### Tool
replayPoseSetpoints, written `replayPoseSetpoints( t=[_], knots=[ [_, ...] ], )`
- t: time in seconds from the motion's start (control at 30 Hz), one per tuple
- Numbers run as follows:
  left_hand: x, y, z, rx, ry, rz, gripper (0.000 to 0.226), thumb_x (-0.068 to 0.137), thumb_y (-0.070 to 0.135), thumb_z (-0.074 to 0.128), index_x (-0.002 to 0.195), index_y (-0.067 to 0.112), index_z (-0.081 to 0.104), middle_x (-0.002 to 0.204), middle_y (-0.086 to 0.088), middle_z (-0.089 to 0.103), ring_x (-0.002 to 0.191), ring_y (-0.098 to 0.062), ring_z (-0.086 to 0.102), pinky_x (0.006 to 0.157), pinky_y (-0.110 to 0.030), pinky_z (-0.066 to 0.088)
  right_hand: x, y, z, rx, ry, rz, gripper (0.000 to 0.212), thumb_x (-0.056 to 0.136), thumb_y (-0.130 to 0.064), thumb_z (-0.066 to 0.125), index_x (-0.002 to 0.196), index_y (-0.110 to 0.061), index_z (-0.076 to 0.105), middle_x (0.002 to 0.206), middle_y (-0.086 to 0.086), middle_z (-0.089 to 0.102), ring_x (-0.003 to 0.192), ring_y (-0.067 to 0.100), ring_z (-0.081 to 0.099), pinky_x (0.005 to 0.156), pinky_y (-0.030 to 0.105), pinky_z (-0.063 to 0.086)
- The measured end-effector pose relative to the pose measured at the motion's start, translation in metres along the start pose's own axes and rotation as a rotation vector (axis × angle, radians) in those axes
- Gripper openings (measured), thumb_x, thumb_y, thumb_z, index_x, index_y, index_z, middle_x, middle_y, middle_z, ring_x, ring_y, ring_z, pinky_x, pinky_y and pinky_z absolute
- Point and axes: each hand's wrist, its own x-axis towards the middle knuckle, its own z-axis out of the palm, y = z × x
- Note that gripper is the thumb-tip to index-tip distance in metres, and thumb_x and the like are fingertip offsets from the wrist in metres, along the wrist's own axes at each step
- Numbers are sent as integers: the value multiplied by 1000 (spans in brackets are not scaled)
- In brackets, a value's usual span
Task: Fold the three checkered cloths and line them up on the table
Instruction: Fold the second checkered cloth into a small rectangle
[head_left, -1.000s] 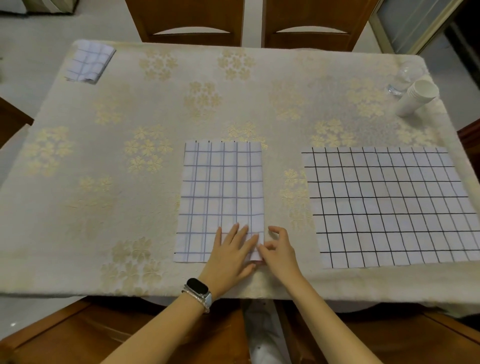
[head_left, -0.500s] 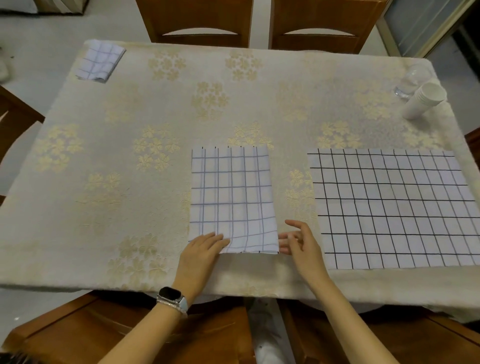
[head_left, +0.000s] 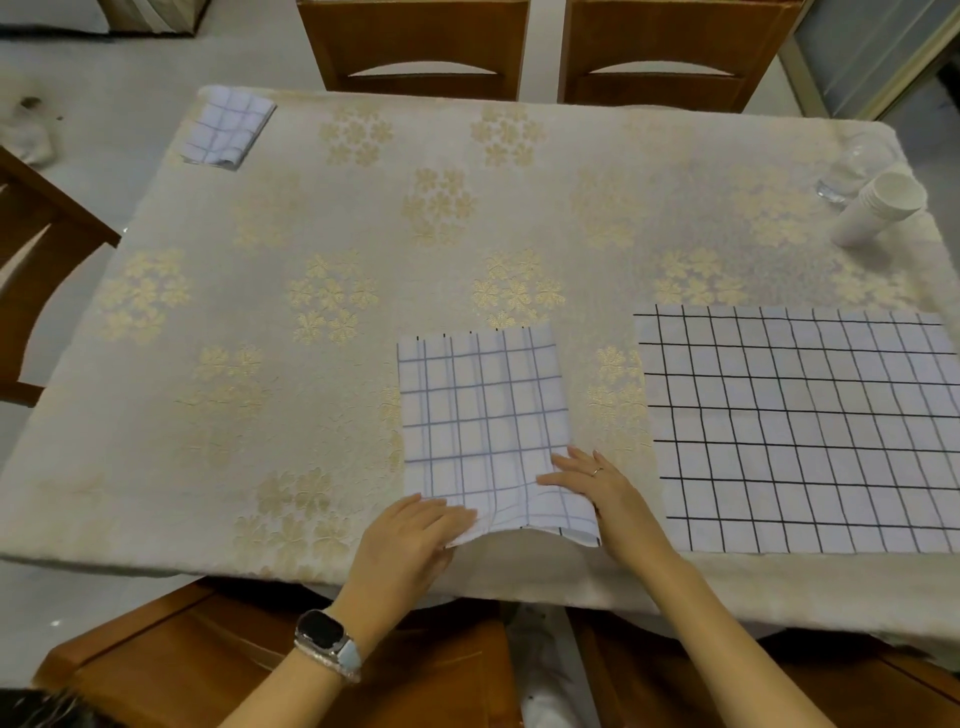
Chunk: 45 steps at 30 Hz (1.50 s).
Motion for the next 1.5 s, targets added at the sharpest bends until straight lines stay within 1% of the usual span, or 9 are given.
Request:
replayPoseSetpoints(
  t=[0.13,0.33,0.4,0.47,0.63,0.73,0.9,1.1,1.5],
  knots=[
    [-14,-43,-8,-55,-63,-79,66,67,12,87,127,27,63,132,9,62,125,-13,56,112,-38,37,-3,4,-4,94,14,2,74,83,23,47,129,-34,61,149,-4,46,145,12,27,123,33,12],
    [-7,-72,-2,-46,-63,-103,43,84,12,68,124,26,65,134,4,61,129,-16,54,108,-43,43,-1,16,0,119,10,-22,88,77,22,59,129,-49,53,149,-9,46,146,10,29,123,35,15],
    [-2,-71,0,-41,-37,-77,29,96,23,51,120,25,68,131,3,63,127,-17,55,108,-41,44,-1,18,1,136,0,-27,83,79,18,63,130,-48,54,149,-8,47,145,10,29,122,34,15],
    [4,-65,-3,-71,-17,-97,40,101,38,37,114,23,71,123,3,68,120,-18,60,104,-37,46,-1,21,1,157,0,-24,77,82,11,66,129,-49,54,146,-10,49,144,10,32,121,34,18],
    [18,-62,-13,-251,20,-362,30,88,38,51,107,29,72,105,13,72,95,-11,69,80,-30,57,11,8,-12,319,142,120,34,94,-5,58,111,-33,68,113,-11,68,110,9,62,95,37,51],
    [36,-64,-16,-320,46,-485,27,89,51,51,95,34,70,84,21,71,73,-4,68,63,-23,54,32,-4,-21,284,233,262,12,96,-22,58,102,-25,69,88,-13,68,84,11,65,75,36,56],
    [62,-72,-12,-305,98,-683,32,92,35,64,64,29,49,55,8,57,49,-8,52,49,-24,37,71,-5,-29,150,290,358,29,94,-39,60,70,-28,48,63,-10,57,58,10,57,49,30,42],
    [81,-80,-4,-296,99,-870,27,91,46,61,73,26,60,65,7,66,58,-13,62,53,-33,51,101,-3,-29,68,285,457,29,93,-45,58,81,-19,58,69,-4,62,62,17,59,54,34,48],
    [94,-77,0,-255,146,-1036,23,87,47,66,77,26,65,67,8,65,62,-9,61,54,-28,51,114,-4,-27,62,316,600,27,91,-47,60,85,-21,61,67,-13,56,61,9,54,51,23,38]
  ],
)
